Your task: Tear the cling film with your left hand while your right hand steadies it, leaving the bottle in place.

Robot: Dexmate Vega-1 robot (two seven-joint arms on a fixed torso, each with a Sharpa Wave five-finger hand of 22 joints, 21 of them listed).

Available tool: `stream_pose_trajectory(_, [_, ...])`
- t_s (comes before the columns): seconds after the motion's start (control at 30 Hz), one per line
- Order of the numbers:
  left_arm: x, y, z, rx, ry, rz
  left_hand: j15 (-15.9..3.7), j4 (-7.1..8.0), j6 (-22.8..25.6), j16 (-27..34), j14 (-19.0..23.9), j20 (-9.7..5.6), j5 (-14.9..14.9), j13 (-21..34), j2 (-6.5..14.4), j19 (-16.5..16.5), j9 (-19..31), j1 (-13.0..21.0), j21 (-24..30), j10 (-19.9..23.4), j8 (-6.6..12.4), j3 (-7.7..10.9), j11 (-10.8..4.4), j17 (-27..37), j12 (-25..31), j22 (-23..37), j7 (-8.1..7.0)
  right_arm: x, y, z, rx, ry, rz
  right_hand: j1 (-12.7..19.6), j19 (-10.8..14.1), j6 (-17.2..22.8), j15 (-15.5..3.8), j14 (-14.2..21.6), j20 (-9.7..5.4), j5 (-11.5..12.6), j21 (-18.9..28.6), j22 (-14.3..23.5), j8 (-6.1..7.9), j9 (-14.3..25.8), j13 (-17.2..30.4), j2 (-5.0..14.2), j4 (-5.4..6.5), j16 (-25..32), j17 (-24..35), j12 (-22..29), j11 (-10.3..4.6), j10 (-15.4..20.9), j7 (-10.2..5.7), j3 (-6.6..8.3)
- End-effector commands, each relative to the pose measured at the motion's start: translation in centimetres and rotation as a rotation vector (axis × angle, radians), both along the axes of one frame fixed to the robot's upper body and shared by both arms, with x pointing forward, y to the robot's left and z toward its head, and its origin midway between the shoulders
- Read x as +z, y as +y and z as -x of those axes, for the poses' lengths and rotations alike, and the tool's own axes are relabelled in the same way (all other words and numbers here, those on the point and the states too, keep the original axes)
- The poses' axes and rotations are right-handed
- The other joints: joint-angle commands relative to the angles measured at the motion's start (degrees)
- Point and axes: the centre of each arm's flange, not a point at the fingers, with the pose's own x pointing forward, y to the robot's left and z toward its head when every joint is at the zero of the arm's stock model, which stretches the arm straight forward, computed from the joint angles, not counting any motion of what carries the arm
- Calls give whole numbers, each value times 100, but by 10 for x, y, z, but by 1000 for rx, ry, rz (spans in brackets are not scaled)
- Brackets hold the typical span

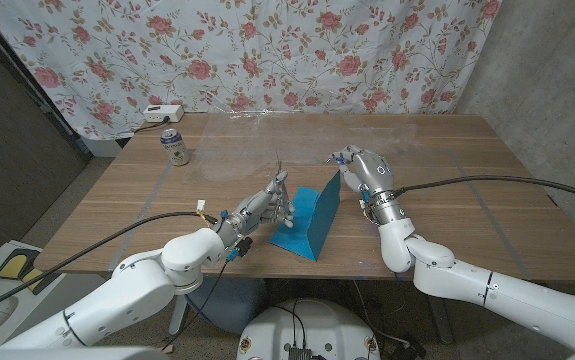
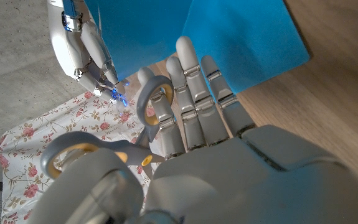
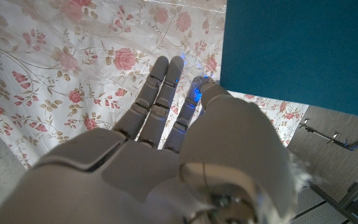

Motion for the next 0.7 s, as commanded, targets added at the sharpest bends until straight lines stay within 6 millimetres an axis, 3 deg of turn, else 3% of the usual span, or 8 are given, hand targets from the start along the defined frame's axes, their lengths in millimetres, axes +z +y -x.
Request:
stream_pose_trajectory(0.03, [-1,-1,0,-3,2,1,-18,619,347,44,23,-9,-38,5,65,32,29,23,3,258,37,-631,-190,7,35,26,443,-1,0,-1,-1,3,0,44,-25,60,-881,67,-467,17,71,7,-3,12,257,28,-15,-42,22,40,-48,33,-14,15])
stream_pose_trajectory(0.37, [-1,-1,0,-4,1,5,-16,615,356,49,30,-14,-102,11,135,34,37,78,3,278,35,-627,-201,12,35,27,430,-1,-1,0,1,3,-1,35,-49,66,-881,94,-471,15,146,0,-2,15,249,28,-13,-83,47,27,-50,24,-12,15])
stream_pose_trajectory(0.5, [-1,-1,0,-8,-1,7,-17,625,368,45,26,-12,-173,44,548,33,29,239,13,273,27,-449,-186,2,37,37,375,-2,-1,-1,1,5,1,31,-59,65,-881,96,-471,14,174,-3,-4,15,252,28,-13,-105,52,30,-50,32,-8,14])
stream_pose_trajectory(0.7, [-2,-1,0,-12,-1,13,-17,597,353,49,12,-18,-261,44,865,21,51,420,18,294,28,-291,-193,12,28,42,408,-3,-1,-1,1,5,0,27,-72,67,-881,101,-478,14,221,-9,-4,17,242,27,-15,-140,60,20,-55,32,-10,13])
